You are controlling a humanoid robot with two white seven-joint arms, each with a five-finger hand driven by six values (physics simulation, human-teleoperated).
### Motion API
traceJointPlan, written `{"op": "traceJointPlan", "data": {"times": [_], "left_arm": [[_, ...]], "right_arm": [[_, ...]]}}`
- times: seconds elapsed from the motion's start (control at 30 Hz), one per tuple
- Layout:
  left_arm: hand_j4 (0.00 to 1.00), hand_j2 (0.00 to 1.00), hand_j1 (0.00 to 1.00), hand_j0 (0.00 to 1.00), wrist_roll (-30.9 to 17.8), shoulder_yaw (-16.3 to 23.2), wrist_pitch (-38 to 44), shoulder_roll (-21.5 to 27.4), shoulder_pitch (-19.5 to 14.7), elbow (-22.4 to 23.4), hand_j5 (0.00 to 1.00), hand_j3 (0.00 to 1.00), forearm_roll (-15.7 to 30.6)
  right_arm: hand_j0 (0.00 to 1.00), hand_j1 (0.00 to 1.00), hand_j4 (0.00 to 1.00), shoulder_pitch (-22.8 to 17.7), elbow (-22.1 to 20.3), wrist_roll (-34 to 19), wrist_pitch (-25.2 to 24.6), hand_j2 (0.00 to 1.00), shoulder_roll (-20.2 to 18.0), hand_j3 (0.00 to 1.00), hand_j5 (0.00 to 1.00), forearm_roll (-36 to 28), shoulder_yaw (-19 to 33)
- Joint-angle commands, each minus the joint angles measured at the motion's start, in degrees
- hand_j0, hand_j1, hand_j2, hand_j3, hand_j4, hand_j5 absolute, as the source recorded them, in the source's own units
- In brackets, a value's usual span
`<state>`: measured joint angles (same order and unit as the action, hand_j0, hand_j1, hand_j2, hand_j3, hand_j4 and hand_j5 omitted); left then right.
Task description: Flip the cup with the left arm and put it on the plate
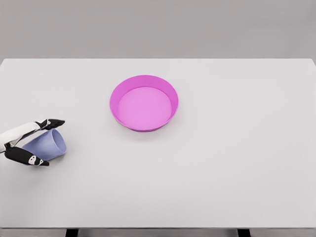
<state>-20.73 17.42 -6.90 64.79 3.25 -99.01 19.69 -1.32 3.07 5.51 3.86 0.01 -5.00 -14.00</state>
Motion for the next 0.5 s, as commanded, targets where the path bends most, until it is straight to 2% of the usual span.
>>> {"op": "traceJointPlan", "data": {"times": [0.0, 0.1, 0.23, 0.37, 0.47], "left_arm": [[0.85, 0.85, 0.85, 0.85, -0.01, 0.25, 0.48, -0.02, 0.0, -0.13, 0.85, 0.85, 0.17], [0.69, 0.69, 0.69, 0.69, 0.08, 0.25, 0.48, -0.02, 0.26, -0.31, 0.69, 0.69, -0.09], [0.63, 0.63, 0.63, 0.63, 0.08, 0.16, 0.48, -0.02, 0.26, -0.31, 0.63, 0.63, 0.0], [0.62, 0.62, 0.62, 0.62, 0.08, 0.16, 0.39, -0.02, 0.35, -0.31, 0.62, 0.62, -0.09], [0.56, 0.56, 0.56, 0.56, 0.08, -0.37, 0.39, -0.02, 0.35, -0.66, 0.56, 0.56, 0.35]], "right_arm": [[1.0, 1.0, 1.0, 0.09, 0.01, -0.06, 0.0, 1.0, -0.01, 1.0, 1.0, -0.01, 0.03], [1.0, 1.0, 1.0, 0.0, 0.01, -0.06, 0.0, 1.0, -0.01, 1.0, 1.0, -0.01, 0.03], [1.0, 1.0, 1.0, 0.0, 0.01, -0.06, 0.0, 1.0, -0.01, 1.0, 1.0, -0.01, 0.03], [1.0, 1.0, 1.0, 0.0, 0.01, -0.06, 0.0, 1.0, -0.01, 1.0, 1.0, -0.01, 0.03], [1.0, 1.0, 1.0, 0.0, 0.01, 0.03, 0.0, 1.0, -0.01, 1.0, 1.0, -0.01, 0.03]]}}
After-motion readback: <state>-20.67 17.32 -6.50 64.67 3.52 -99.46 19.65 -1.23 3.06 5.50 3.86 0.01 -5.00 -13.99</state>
